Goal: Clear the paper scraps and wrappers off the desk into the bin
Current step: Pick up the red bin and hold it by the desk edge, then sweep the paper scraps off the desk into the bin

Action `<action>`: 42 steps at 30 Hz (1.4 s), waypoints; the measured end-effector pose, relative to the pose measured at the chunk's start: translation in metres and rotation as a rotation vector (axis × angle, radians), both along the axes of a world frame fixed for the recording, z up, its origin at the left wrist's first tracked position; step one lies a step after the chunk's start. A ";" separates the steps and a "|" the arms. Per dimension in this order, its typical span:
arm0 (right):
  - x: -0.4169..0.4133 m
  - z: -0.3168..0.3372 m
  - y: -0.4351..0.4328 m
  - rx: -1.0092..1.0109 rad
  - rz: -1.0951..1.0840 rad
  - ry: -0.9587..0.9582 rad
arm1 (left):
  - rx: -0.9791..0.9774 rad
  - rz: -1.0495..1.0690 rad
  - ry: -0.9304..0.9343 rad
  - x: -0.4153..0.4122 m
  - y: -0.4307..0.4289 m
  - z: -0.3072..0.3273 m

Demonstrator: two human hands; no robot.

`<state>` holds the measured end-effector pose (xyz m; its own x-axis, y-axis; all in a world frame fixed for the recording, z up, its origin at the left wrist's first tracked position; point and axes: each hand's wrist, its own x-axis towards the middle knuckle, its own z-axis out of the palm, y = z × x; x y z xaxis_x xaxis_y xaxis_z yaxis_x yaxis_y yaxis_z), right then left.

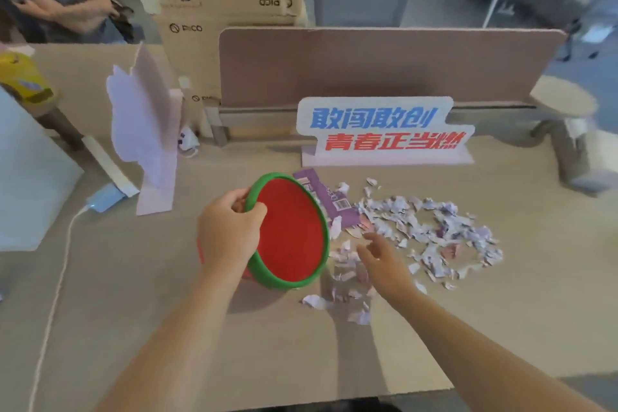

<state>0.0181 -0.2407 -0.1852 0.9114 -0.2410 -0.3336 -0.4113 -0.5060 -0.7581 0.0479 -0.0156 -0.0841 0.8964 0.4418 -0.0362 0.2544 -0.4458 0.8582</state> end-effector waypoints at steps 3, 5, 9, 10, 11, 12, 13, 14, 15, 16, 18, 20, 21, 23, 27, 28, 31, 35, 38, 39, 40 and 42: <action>-0.023 -0.012 -0.070 -0.149 -0.219 0.032 | 0.014 -0.061 -0.061 0.014 -0.031 0.006; -0.036 -0.020 -0.105 -0.209 -0.301 0.071 | -0.006 -0.072 -0.099 0.020 -0.052 0.011; -0.049 -0.033 -0.143 -0.270 -0.367 0.177 | 0.016 -0.142 -0.157 0.024 -0.099 0.011; -0.049 -0.037 -0.149 -0.287 -0.382 0.195 | 0.022 -0.161 -0.166 0.025 -0.110 0.008; -0.047 -0.040 -0.154 -0.311 -0.383 0.209 | 0.028 -0.179 -0.170 0.025 -0.121 0.005; -0.043 -0.042 -0.161 -0.337 -0.374 0.212 | 0.035 -0.192 -0.169 0.025 -0.130 0.001; -0.039 -0.045 -0.169 -0.352 -0.361 0.208 | 0.041 -0.197 -0.165 0.025 -0.138 -0.002; -0.034 -0.047 -0.179 -0.339 -0.361 0.193 | 0.049 -0.196 -0.164 0.025 -0.145 -0.005; -0.028 -0.049 -0.191 -0.296 -0.379 0.172 | 0.063 -0.193 -0.168 0.026 -0.152 -0.008; -0.021 -0.051 -0.203 -0.244 -0.406 0.145 | 0.079 -0.190 -0.172 0.027 -0.158 -0.010; -0.009 -0.056 -0.227 -0.199 -0.418 0.102 | 0.104 -0.185 -0.171 0.031 -0.170 -0.014; 0.005 -0.061 -0.248 -0.199 -0.368 0.070 | 0.130 -0.173 -0.174 0.037 -0.181 -0.017; 0.013 -0.063 -0.255 -0.190 -0.338 0.054 | 0.140 -0.161 -0.175 0.039 -0.187 -0.019; 0.030 -0.068 -0.264 -0.179 -0.279 0.037 | 0.142 -0.138 -0.168 0.042 -0.197 -0.020; 0.054 -0.077 -0.255 -0.352 -0.085 0.035 | 0.146 -0.132 -0.151 0.048 -0.212 -0.021; 0.057 -0.081 -0.251 -0.389 -0.021 0.026 | 0.148 -0.126 -0.142 0.050 -0.214 -0.022; 0.056 -0.094 -0.236 -0.562 0.187 0.057 | 0.151 -0.096 -0.120 0.054 -0.217 -0.025; 0.054 -0.099 -0.226 -0.742 0.276 -0.012 | 0.131 -0.057 -0.092 0.060 -0.219 -0.026; 0.056 -0.102 -0.227 -0.801 0.407 -0.167 | 0.098 -0.043 -0.074 0.064 -0.219 -0.024; 0.058 -0.101 -0.226 -0.777 0.448 -0.175 | 0.098 -0.044 -0.071 0.064 -0.219 -0.023; 0.061 -0.099 -0.225 -0.743 0.467 -0.167 | 0.099 -0.047 -0.072 0.065 -0.219 -0.022; 0.069 -0.091 -0.222 -0.647 0.450 -0.078 | 0.095 -0.058 -0.080 0.066 -0.217 -0.018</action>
